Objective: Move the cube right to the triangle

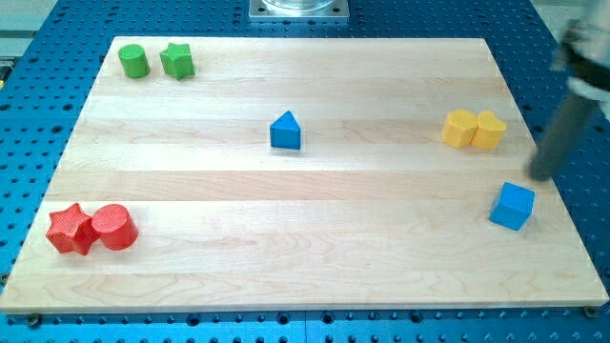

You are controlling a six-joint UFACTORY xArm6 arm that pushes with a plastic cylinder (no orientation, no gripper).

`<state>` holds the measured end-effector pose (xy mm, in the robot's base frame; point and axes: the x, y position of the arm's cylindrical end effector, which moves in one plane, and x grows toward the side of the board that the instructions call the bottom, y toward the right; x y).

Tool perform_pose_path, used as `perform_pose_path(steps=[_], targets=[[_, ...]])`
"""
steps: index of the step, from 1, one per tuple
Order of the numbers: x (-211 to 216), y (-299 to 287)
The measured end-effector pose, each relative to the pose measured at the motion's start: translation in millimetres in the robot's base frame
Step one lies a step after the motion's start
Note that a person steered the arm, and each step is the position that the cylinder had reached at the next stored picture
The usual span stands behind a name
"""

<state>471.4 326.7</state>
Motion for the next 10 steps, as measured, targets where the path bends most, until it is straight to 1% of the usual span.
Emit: perform_pose_path(steps=[1, 2, 3, 4, 5, 6, 7, 8, 9, 10], targets=[[67.5, -17.7], [57.3, -115.7], [-3.1, -237.2], [-15.2, -267.8], [19.8, -210.7], [-4.4, -179.9], [-30.6, -244.3], [-38.5, -273.1], [-42.8, -210.2], [-80.0, -232.3]])
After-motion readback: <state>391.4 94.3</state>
